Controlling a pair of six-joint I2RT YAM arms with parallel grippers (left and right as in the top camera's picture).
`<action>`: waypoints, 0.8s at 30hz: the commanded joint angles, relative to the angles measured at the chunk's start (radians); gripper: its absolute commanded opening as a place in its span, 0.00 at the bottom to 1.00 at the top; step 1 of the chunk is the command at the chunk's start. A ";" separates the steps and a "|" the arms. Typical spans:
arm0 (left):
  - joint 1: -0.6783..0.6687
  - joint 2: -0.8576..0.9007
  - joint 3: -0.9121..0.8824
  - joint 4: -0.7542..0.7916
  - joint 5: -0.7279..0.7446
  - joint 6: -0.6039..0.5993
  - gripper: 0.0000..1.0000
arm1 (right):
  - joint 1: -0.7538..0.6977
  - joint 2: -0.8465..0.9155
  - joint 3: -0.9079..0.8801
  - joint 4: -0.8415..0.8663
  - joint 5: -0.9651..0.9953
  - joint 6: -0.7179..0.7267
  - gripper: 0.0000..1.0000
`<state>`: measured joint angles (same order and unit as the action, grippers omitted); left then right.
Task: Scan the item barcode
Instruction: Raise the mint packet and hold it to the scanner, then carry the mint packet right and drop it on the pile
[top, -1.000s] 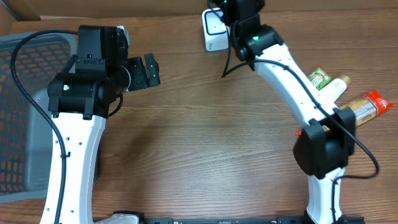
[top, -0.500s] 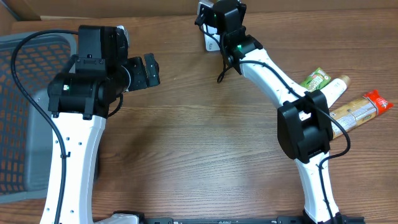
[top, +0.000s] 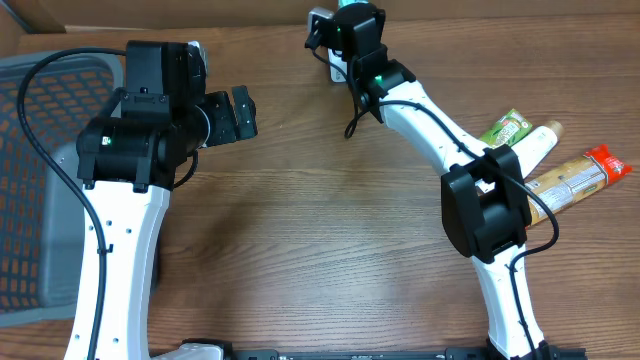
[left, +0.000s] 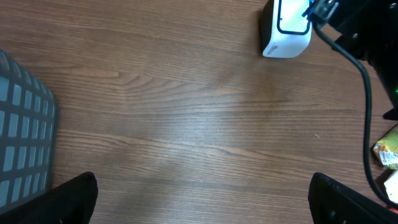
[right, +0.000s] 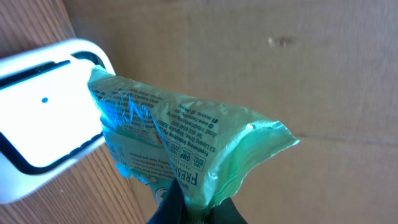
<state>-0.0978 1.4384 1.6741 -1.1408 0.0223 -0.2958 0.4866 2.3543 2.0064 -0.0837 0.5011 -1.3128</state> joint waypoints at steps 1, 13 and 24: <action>-0.002 0.002 0.010 0.000 0.003 0.011 1.00 | 0.006 0.016 0.015 0.006 -0.009 0.003 0.04; -0.002 0.002 0.010 0.000 0.003 0.011 1.00 | 0.010 0.006 0.016 0.000 -0.017 0.141 0.04; -0.002 0.002 0.010 0.000 0.003 0.011 1.00 | 0.008 -0.214 0.016 -0.162 -0.029 0.329 0.04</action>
<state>-0.0978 1.4384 1.6745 -1.1412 0.0227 -0.2958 0.4953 2.3180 2.0052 -0.2050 0.4805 -1.1160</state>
